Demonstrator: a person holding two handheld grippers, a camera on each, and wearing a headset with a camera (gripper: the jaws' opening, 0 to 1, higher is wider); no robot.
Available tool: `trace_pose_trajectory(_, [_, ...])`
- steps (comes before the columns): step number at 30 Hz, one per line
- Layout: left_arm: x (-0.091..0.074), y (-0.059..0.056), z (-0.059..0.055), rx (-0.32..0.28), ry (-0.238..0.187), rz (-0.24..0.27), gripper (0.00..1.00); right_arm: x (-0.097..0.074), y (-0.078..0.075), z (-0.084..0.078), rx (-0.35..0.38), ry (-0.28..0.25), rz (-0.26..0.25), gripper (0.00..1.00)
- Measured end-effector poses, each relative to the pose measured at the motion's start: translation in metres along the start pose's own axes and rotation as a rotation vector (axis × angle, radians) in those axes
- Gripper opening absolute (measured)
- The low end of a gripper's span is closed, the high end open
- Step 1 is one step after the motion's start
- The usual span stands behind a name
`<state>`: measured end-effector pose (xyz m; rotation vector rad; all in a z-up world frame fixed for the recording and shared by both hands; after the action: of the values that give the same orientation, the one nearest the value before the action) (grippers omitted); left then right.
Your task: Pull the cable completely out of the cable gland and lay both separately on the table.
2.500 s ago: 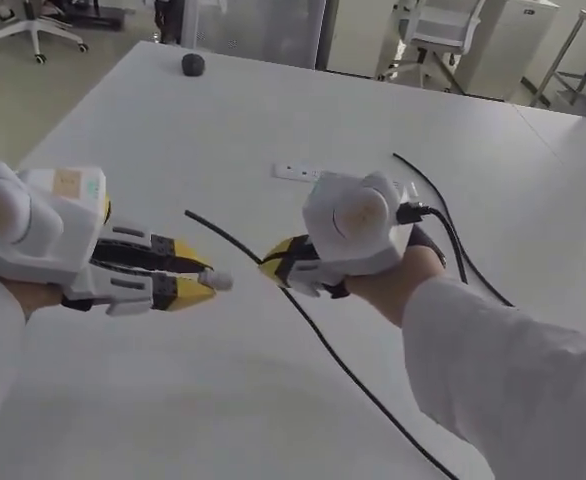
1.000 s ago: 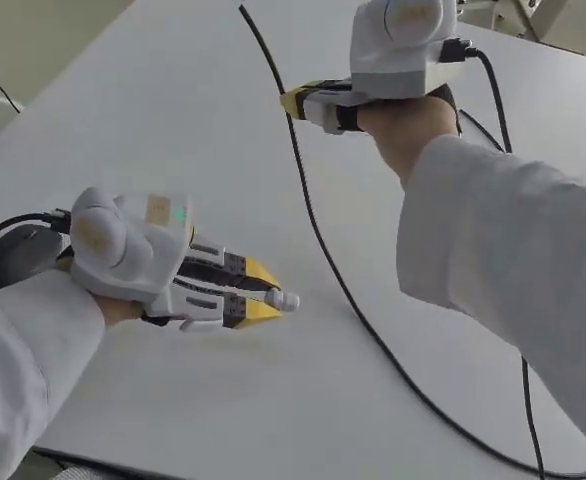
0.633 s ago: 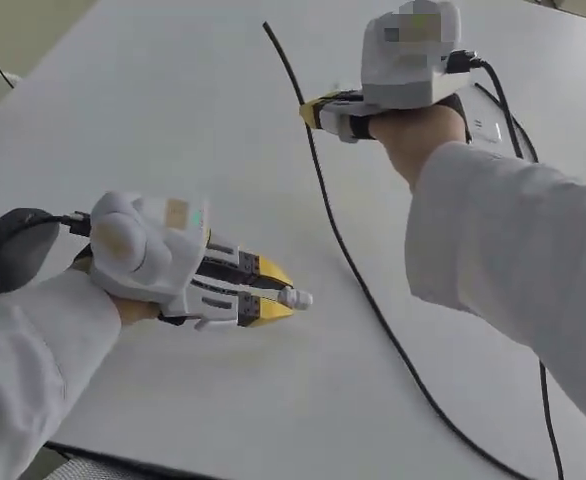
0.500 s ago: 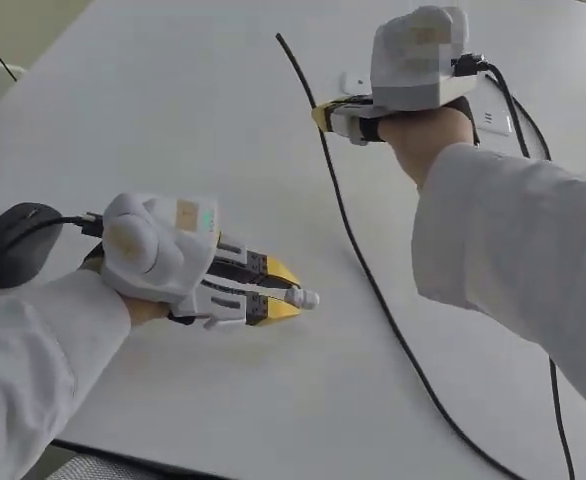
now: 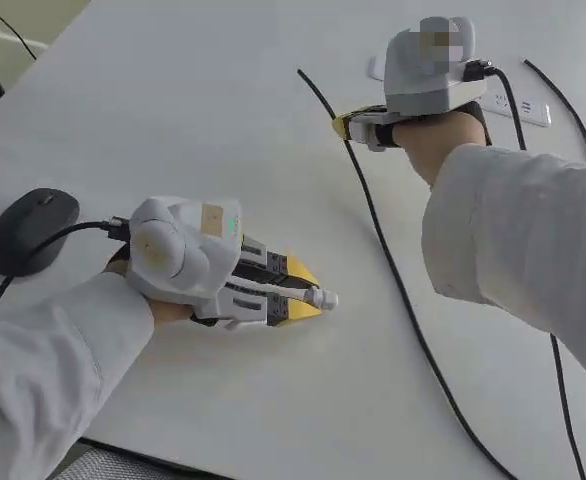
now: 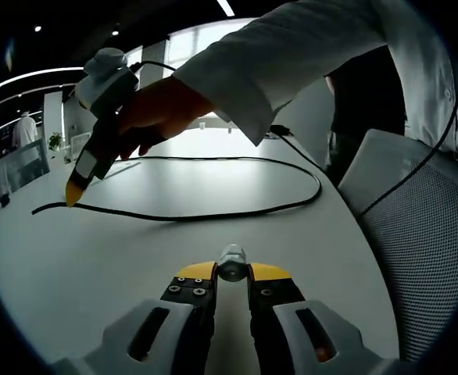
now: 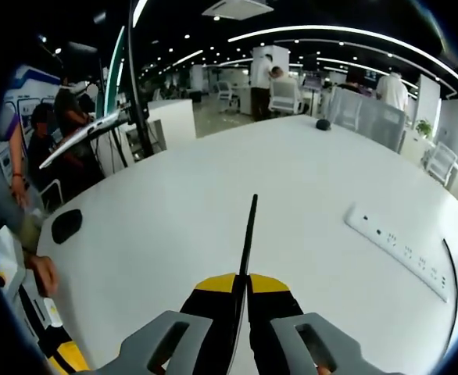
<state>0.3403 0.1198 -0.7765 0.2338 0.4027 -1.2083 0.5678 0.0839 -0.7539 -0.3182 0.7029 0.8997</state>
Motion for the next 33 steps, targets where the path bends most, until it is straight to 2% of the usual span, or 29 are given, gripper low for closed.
trace_pose_trajectory(5, [0.0,0.003,-0.007,-0.017,0.003,0.009,0.16,0.011,-0.003,-0.006,-0.002,0.024,-0.003,0.0])
trace_pose_trajectory(13, [0.001,0.007,-0.014,-0.038,-0.003,0.03,0.16,0.026,-0.01,-0.003,0.007,0.023,-0.016,0.0])
trace_pose_trajectory(21, [0.003,0.012,-0.016,-0.053,-0.013,0.038,0.16,0.031,-0.015,-0.002,0.0,0.031,-0.03,0.0])
trace_pose_trajectory(28, [0.005,0.017,-0.016,-0.076,-0.028,0.047,0.16,0.026,-0.016,-0.009,-0.031,0.053,-0.045,0.0])
trace_pose_trajectory(33, [0.006,0.02,-0.016,-0.091,-0.029,0.051,0.17,0.024,-0.015,-0.01,-0.05,0.064,-0.035,0.01])
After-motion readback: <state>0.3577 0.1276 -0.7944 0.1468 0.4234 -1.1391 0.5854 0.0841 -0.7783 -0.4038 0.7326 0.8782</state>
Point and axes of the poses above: the centre of the closed fingertips' face, and the gripper's own axes: x roughly forward along the fingers, y roughly to its left, z roughly out of its top, the point moved 6 cm from there along -x, roughly backward along the fingers, and after that the axes turned 2 degrees about y, right-handed, at the moved point
